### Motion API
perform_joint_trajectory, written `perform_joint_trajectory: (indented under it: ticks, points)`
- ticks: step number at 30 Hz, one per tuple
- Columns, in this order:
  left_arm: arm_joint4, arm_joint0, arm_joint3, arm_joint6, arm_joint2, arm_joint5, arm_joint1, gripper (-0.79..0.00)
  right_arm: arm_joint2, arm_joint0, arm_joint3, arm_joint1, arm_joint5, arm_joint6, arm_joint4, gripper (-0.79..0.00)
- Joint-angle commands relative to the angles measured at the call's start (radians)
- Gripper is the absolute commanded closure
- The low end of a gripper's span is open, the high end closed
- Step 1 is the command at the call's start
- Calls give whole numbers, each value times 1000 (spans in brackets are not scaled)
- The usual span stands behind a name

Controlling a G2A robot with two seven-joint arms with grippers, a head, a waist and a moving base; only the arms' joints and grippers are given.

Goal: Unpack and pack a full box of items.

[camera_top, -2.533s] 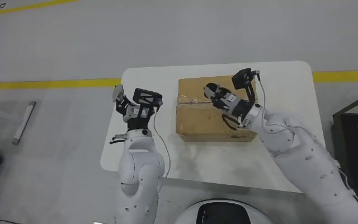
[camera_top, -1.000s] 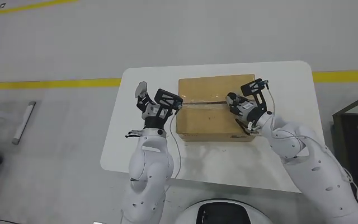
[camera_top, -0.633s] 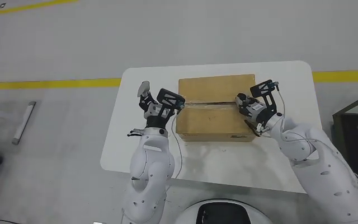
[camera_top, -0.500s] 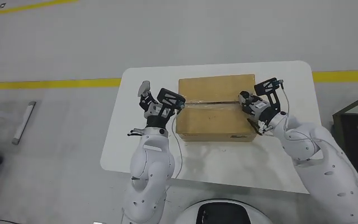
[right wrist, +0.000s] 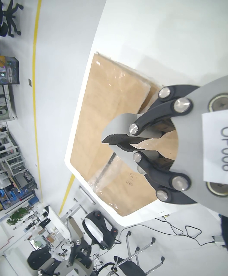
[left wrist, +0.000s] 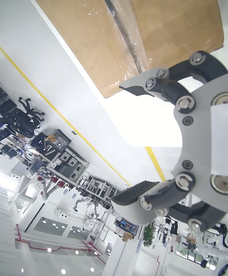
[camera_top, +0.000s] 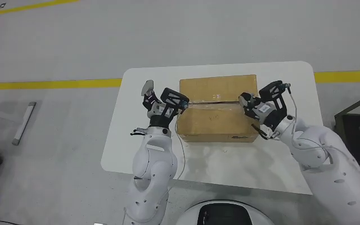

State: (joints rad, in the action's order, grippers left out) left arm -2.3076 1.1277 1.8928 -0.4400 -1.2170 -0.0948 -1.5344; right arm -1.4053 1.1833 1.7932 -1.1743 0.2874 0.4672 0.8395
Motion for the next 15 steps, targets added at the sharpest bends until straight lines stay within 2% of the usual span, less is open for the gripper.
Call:
perform_joint_trajectory:
  ticks: [1, 5, 8, 11, 15]
  points:
    - [2, 1, 1, 0, 0, 0, 0, -785, 20, -7, -29, -1, -4, 7, 29, 0]
    - [4, 7, 1, -3, 3, 6, -1, -785, 19, -9, -53, 0, -14, 4, 36, 0]
    - [3, 13, 1, -5, 4, 9, -1, -785, -10, -2, -35, 2, 2, -25, -20, 0]
    - [0, 16, 10, -9, 8, 9, -2, -785, -77, 24, 4, 8, -1, -56, -45, 0]
    - [1, 24, 19, -11, 6, 10, -2, -785, -195, 74, -7, 14, -86, -142, -43, 0]
